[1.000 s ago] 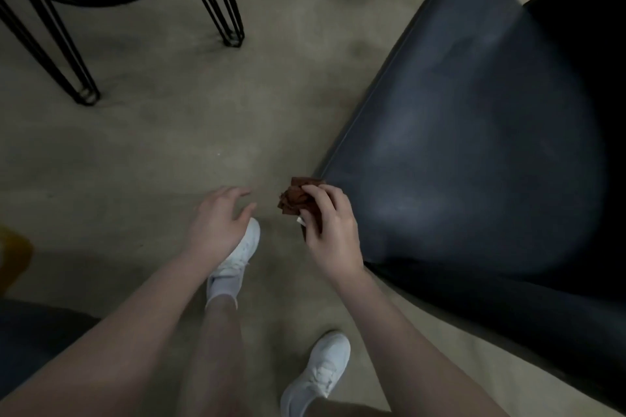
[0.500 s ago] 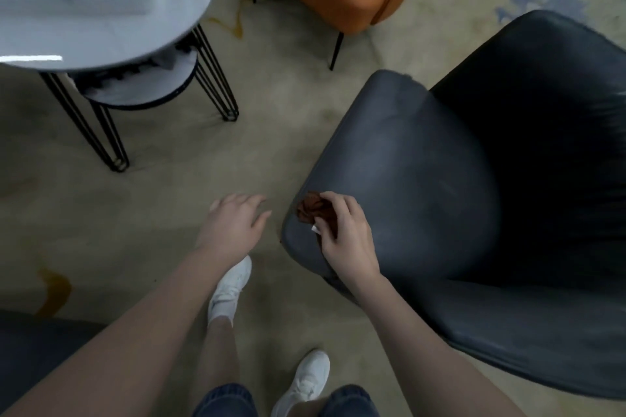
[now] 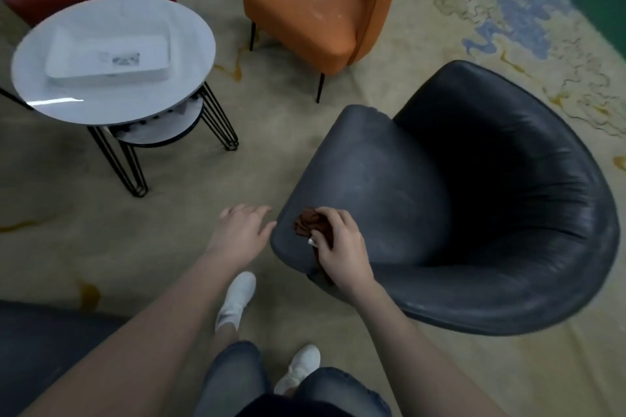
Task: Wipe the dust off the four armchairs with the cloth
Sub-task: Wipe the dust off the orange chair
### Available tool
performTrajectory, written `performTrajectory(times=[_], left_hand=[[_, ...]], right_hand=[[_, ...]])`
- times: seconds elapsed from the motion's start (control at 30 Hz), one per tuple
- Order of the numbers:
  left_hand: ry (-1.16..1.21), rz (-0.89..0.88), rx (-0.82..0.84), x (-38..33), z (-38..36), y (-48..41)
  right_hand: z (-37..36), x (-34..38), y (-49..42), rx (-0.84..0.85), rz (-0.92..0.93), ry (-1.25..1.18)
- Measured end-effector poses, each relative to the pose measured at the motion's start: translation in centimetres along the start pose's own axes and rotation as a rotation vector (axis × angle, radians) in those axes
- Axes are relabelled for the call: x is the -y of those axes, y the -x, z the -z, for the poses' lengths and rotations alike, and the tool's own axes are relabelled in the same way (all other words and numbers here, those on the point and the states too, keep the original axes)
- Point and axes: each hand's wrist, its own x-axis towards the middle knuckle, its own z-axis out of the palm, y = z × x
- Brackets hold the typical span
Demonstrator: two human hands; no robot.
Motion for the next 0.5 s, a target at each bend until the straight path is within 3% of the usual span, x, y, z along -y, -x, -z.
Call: performTrajectory(times=[0.5], left_hand=[[-0.098,-0.306,0.11,-3.6,2.7,1.2]], right_hand=[[2.2,2.5,7.3,-0.219,-0.263,-0.001]])
